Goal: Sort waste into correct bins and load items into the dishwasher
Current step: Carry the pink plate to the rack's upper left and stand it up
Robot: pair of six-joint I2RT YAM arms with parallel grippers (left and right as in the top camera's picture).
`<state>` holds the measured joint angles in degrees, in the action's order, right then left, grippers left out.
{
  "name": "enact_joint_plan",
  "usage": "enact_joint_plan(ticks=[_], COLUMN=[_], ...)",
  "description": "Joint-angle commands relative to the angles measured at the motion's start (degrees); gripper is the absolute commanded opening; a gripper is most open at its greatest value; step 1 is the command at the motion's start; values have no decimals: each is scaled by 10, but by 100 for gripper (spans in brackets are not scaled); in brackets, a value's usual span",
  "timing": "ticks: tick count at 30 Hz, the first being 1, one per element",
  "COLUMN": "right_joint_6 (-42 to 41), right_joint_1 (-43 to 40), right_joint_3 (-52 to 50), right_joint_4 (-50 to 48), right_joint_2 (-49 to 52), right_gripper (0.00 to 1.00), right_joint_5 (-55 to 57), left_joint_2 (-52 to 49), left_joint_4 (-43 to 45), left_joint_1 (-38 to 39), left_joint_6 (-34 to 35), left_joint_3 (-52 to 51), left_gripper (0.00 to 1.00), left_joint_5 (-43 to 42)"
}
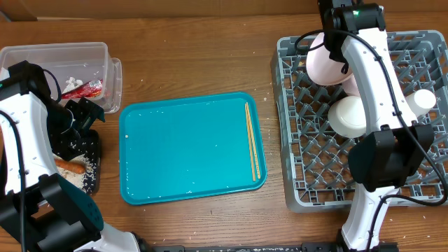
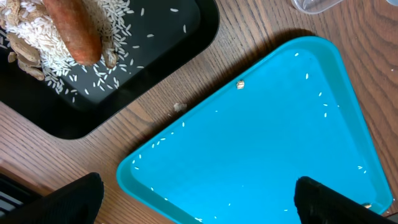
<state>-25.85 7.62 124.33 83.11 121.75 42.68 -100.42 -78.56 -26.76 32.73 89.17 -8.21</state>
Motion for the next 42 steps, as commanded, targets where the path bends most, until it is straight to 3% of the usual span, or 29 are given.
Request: enact_joint_plan(ticks=[1, 10, 13, 14, 15, 16, 17, 27, 32, 38, 42], right_joint_6=[6, 8, 8, 8, 8, 8, 8, 8, 9, 47, 47], right_joint_1=[9, 46, 58, 61, 62, 63, 63, 63, 70, 139, 189], right_joint_3=[-2, -2, -1, 2, 5, 9, 16, 88, 88, 19, -81], right_joint_4=[-1, 7, 9, 11, 14, 19, 26, 82, 104, 91, 15], right_joint_2=[-25, -25, -26, -27, -29, -32, -35, -146, -177, -168, -161], right_gripper=[4, 4, 13, 22, 40, 67, 100, 100, 100, 98, 85], right_joint_5=[-17, -69, -100, -111, -122, -134, -149, -361, -524, -530, -526], left_joint_2=[-1, -1, -1, -1, -1, -1, -1, -1, -1, -1, -1], left_joint_4=[0, 0, 0, 0, 0, 0, 0, 0, 0, 0, 0], left_joint_1=[-2, -2, -2, -2, -2, -2, -2, -2, -2, -2, -2], left_joint_6=[7, 7, 7, 7, 7, 7, 7, 7, 7, 7, 7], left_joint_3=[-2, -2, -2, -2, -2, -2, -2, -2, -2, -2, -2], left_gripper=[100, 100, 100, 100, 100, 100, 100, 100, 100, 100, 100], left_joint_5=[-2, -2, -2, -2, -2, -2, -2, -2, -2, -2, -2])
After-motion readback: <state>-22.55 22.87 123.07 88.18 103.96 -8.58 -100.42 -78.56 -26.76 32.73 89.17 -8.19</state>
